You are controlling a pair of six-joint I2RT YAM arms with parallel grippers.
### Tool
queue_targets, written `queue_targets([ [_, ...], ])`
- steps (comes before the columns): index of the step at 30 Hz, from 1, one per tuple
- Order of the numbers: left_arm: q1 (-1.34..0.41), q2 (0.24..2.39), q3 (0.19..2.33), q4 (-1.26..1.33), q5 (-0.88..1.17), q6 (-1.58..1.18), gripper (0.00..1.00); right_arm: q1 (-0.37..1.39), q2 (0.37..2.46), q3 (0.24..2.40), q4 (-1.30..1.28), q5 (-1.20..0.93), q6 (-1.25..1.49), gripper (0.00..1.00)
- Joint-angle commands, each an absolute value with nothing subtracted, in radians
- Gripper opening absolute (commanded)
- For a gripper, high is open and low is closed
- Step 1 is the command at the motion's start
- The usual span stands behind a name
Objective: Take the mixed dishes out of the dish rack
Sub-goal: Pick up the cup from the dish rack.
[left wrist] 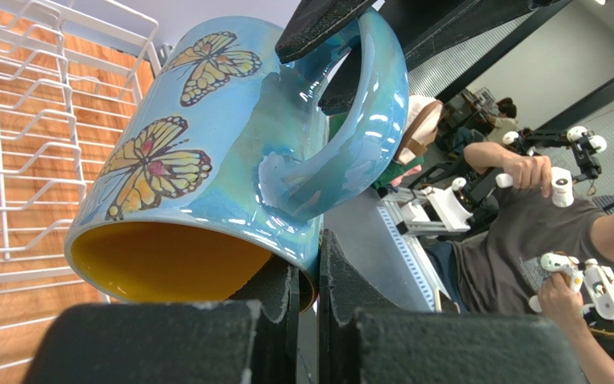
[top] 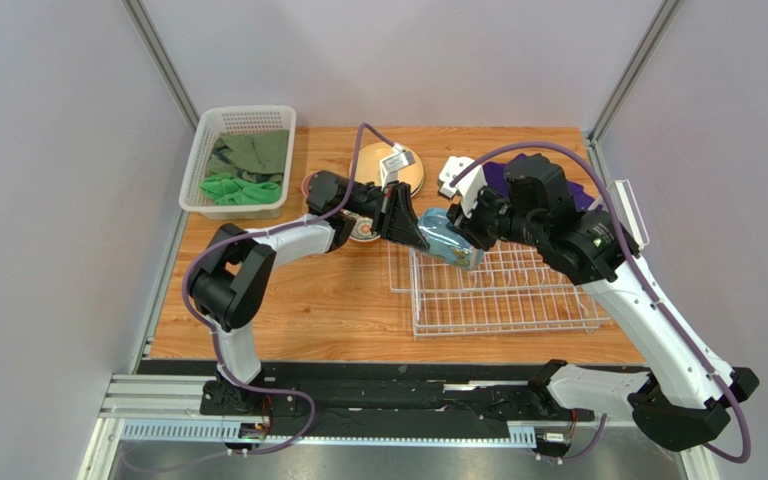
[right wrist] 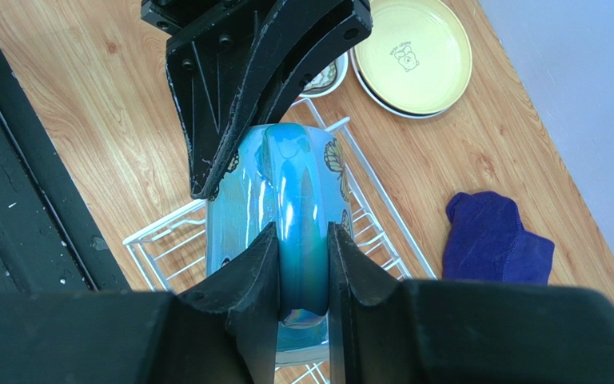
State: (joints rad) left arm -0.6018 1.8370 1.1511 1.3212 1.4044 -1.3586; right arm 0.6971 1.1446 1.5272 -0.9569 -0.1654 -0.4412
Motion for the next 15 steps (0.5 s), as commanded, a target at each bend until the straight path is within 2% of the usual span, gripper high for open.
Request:
queue_targets([
  [1, -0.617, 1.809, 1.186, 1.529, 1.402, -1.393, 0.00, 0.707, 1.091, 1.525, -0.765, -0.143, -0.446, 0.25],
  [4, -0.615, 1.815, 1.199, 1.522, 1.408, -1.405, 0.00, 0.707, 1.085, 1.503, -0.767, -0.138, -0.443, 0.33],
  [5, -0.615, 1.818, 1.204, 1.514, 1.411, -1.408, 0.00, 0.707, 1.083, 1.500, -0.767, -0.138, -0.442, 0.38],
  [10, -0.612, 1.818, 1.218, 1.419, 1.413, -1.370, 0.00, 0.707, 1.086, 1.480, -0.769, -0.138, -0.440, 0.49],
  [13, -0.611, 1.799, 1.220, 1.261, 1.411, -1.267, 0.00, 0.707, 1.089, 1.473, -0.770, -0.140, -0.437, 0.53],
  [15, -0.609, 1.766, 1.223, 1.058, 1.401, -1.119, 0.00, 0.707, 1.089, 1.470, -0.770, -0.143, -0.436, 0.53],
])
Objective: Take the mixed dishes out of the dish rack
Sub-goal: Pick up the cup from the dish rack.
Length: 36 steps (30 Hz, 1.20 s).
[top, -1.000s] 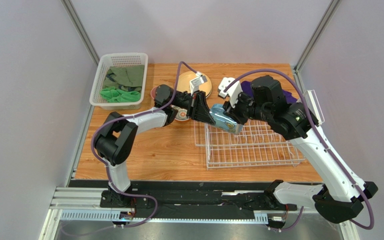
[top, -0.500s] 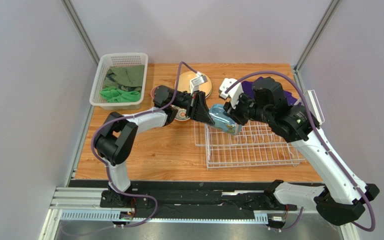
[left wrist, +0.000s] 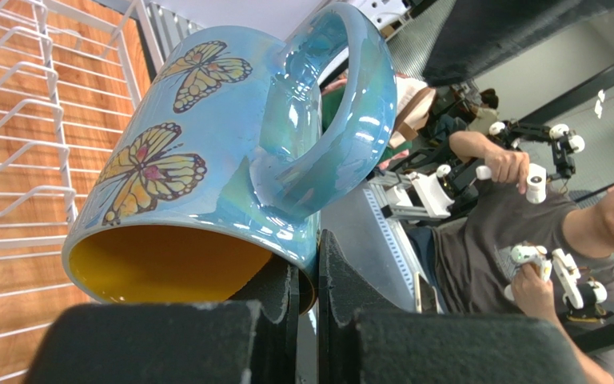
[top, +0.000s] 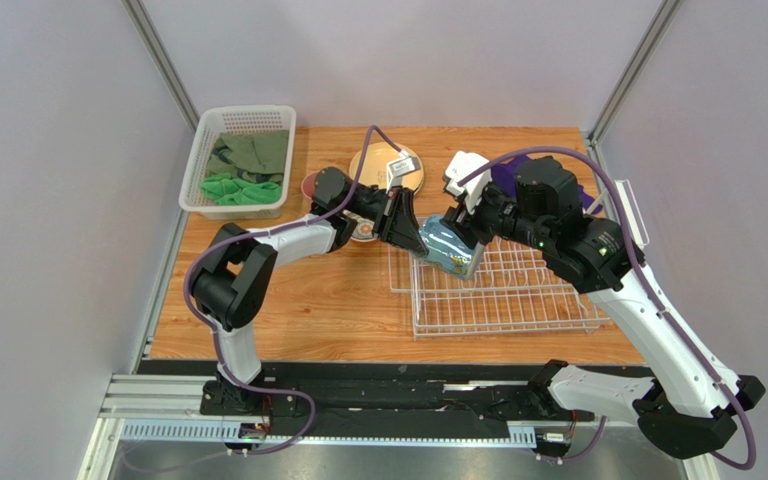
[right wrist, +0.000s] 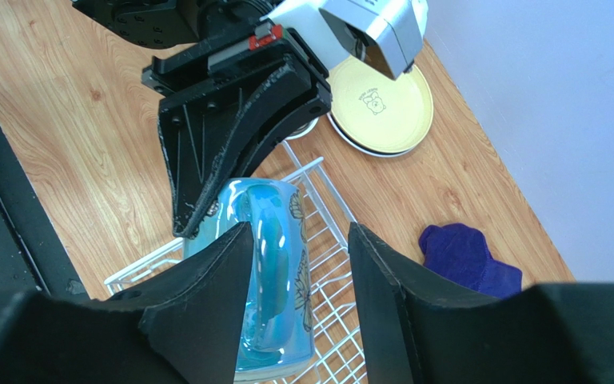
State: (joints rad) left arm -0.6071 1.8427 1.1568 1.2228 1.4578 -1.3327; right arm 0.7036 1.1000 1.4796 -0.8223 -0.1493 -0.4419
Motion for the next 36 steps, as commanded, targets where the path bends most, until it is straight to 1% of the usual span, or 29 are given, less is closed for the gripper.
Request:
queue_targets([
  [1, -0.609, 1.755, 1.227, 0.978, 1.396, -1.061, 0.00, 0.707, 1.092, 1.470, -0.769, -0.144, -0.436, 0.53],
  [2, -0.607, 1.729, 1.233, 0.812, 1.384, -0.940, 0.00, 0.707, 1.092, 1.470, -0.770, -0.143, -0.436, 0.53],
  [3, -0.607, 1.715, 1.250, 0.719, 1.378, -0.872, 0.00, 0.707, 1.092, 1.470, -0.770, -0.144, -0.436, 0.53],
  [4, -0.607, 1.703, 1.265, 0.619, 1.365, -0.719, 0.00, 0.709, 1.094, 1.470, -0.769, -0.147, -0.436, 0.53],
  [5, -0.607, 1.680, 1.282, 0.412, 1.341, -0.640, 0.00, 0.707, 1.095, 1.470, -0.770, -0.149, -0.436, 0.53],
  [7, -0.607, 1.666, 1.328, 0.251, 1.321, -0.483, 0.00, 0.709, 1.095, 1.470, -0.767, -0.152, -0.434, 0.53],
  [11, -0.607, 1.644, 1.345, 0.157, 1.281, -0.450, 0.00, 0.709, 1.092, 1.466, -0.765, -0.152, -0.431, 0.53],
  [13, -0.607, 1.637, 1.379, 0.091, 1.260, -0.385, 0.00, 0.707, 1.091, 1.462, -0.765, -0.150, -0.431, 0.54],
  [23, -0.583, 1.626, 1.561, -0.389, 1.013, -0.120, 0.00, 0.706, 1.075, 1.471, -0.772, -0.042, -0.437, 0.61],
  [34, -0.450, 1.624, 1.765, -0.797, 0.833, 0.125, 0.00, 0.707, 1.058, 1.463, -0.770, -0.015, -0.430, 0.61],
  [36, -0.428, 1.623, 1.785, -0.834, 0.793, 0.153, 0.00, 0.707, 1.058, 1.465, -0.773, -0.020, -0.426, 0.61],
])
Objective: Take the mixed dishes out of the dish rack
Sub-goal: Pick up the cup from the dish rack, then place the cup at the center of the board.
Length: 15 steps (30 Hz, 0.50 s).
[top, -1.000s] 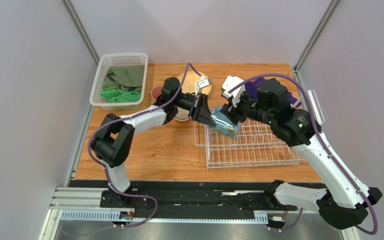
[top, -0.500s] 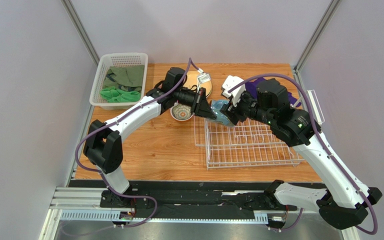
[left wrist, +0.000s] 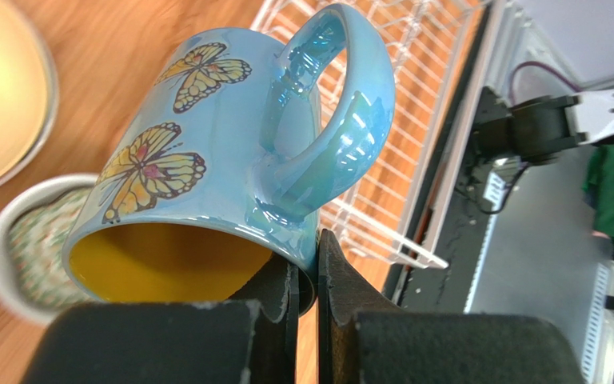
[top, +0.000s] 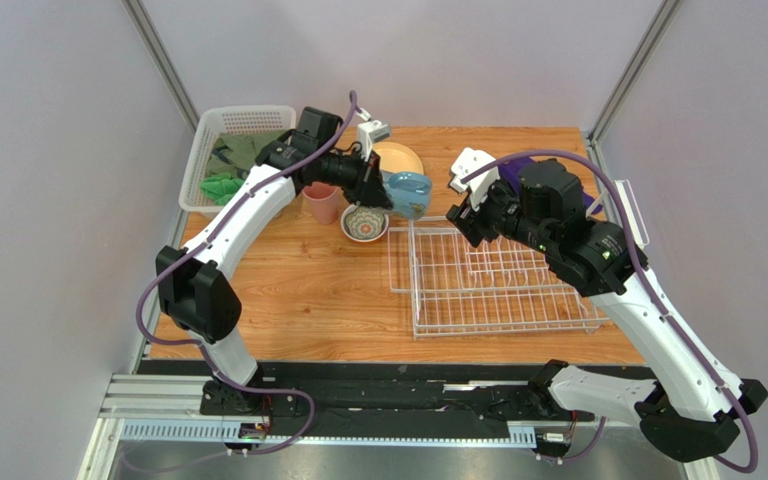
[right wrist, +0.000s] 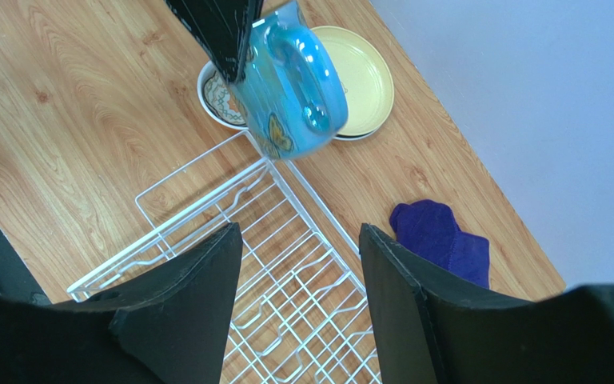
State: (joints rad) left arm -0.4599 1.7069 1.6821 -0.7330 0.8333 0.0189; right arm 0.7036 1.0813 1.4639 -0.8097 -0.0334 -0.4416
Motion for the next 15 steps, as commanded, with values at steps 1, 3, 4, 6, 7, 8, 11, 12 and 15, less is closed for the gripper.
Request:
queue_targets([
  [1, -0.422, 1.614, 1.787, -0.862, 0.775, 0.178, 0.00, 0.707, 1.057, 1.466, -0.775, -0.023, -0.423, 0.61],
  [3, -0.408, 1.603, 1.792, -0.883, 0.721, 0.199, 0.00, 0.707, 1.058, 1.468, -0.776, -0.029, -0.419, 0.61],
  [4, -0.403, 1.595, 1.796, -0.917, 0.700, 0.228, 0.00, 0.707, 1.060, 1.470, -0.776, -0.034, -0.417, 0.61],
  [6, -0.391, 1.594, 1.819, -0.962, 0.654, 0.258, 0.00, 0.707, 1.066, 1.473, -0.781, -0.034, -0.417, 0.61],
  [7, -0.387, 1.595, 1.830, -1.012, 0.622, 0.287, 0.00, 0.707, 1.069, 1.474, -0.784, -0.035, -0.417, 0.61],
  [8, -0.382, 1.595, 1.839, -1.037, 0.605, 0.302, 0.00, 0.707, 1.069, 1.477, -0.787, -0.037, -0.417, 0.61],
  [11, -0.371, 1.597, 1.861, -1.126, 0.520, 0.362, 0.00, 0.707, 1.074, 1.482, -0.792, -0.041, -0.416, 0.61],
  [12, -0.365, 1.595, 1.862, -1.143, 0.502, 0.374, 0.00, 0.706, 1.077, 1.483, -0.792, -0.041, -0.416, 0.61],
  [15, -0.351, 1.597, 1.859, -1.210, 0.434, 0.440, 0.00, 0.707, 1.078, 1.480, -0.792, -0.046, -0.416, 0.61],
])
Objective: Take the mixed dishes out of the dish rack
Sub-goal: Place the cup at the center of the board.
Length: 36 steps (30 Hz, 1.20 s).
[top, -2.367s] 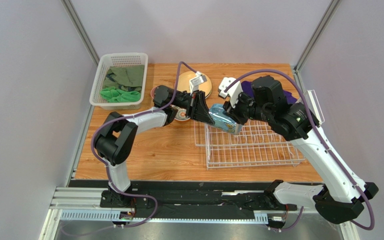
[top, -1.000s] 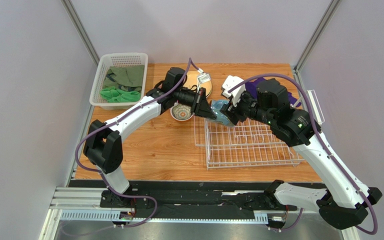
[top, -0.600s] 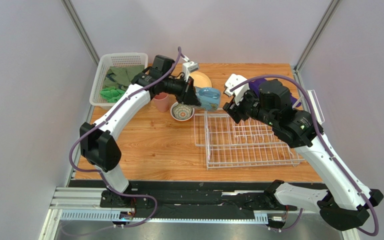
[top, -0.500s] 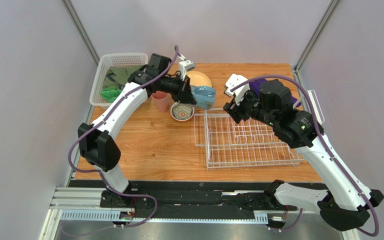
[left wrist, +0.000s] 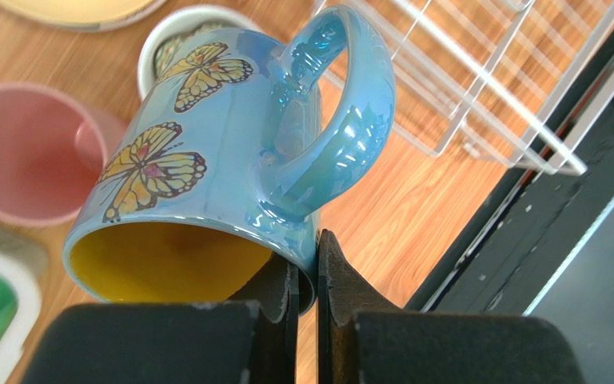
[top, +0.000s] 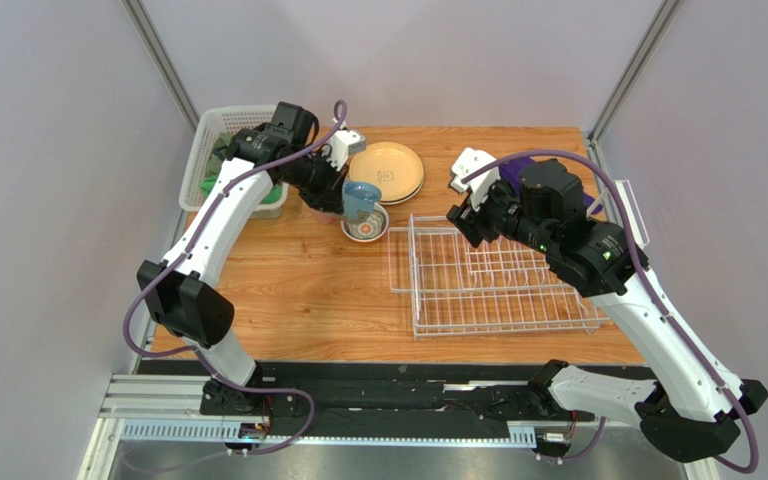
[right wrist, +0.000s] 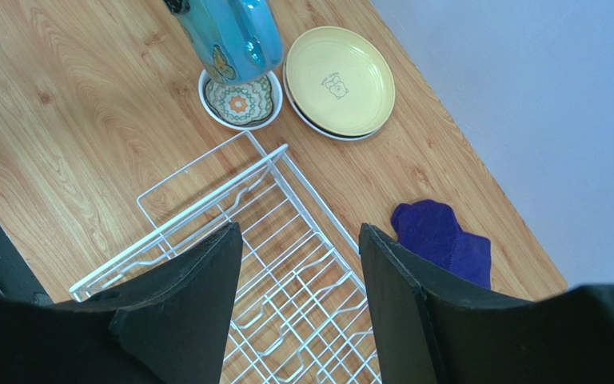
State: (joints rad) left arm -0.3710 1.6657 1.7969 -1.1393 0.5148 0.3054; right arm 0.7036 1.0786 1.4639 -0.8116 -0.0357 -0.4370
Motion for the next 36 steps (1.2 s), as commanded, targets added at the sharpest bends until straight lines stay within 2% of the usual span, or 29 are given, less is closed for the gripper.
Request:
queue_targets([
  [1, -0.348, 1.595, 1.858, -1.239, 0.405, 0.449, 0.00, 0.707, 1.078, 1.477, -0.793, -0.048, -0.416, 0.61],
  [13, -0.336, 1.549, 1.700, -1.304, 0.216, 0.537, 0.00, 0.707, 1.094, 1.471, -0.795, -0.072, -0.405, 0.61],
  [25, -0.330, 1.614, 1.595, -1.243, 0.169, 0.572, 0.00, 0.707, 1.089, 1.471, -0.805, -0.083, -0.403, 0.64],
  [27, -0.330, 1.640, 1.598, -1.233, 0.173, 0.569, 0.00, 0.707, 1.088, 1.467, -0.807, -0.083, -0.405, 0.81],
  [34, -0.330, 1.715, 1.601, -1.200, 0.169, 0.555, 0.00, 0.707, 1.089, 1.450, -0.795, -0.060, -0.407, 0.84],
  [35, -0.330, 1.721, 1.601, -1.195, 0.167, 0.552, 0.00, 0.707, 1.088, 1.450, -0.792, -0.058, -0.407, 0.86],
  [36, -0.330, 1.732, 1.600, -1.187, 0.166, 0.551, 0.00, 0.707, 1.088, 1.448, -0.790, -0.057, -0.407, 0.92],
])
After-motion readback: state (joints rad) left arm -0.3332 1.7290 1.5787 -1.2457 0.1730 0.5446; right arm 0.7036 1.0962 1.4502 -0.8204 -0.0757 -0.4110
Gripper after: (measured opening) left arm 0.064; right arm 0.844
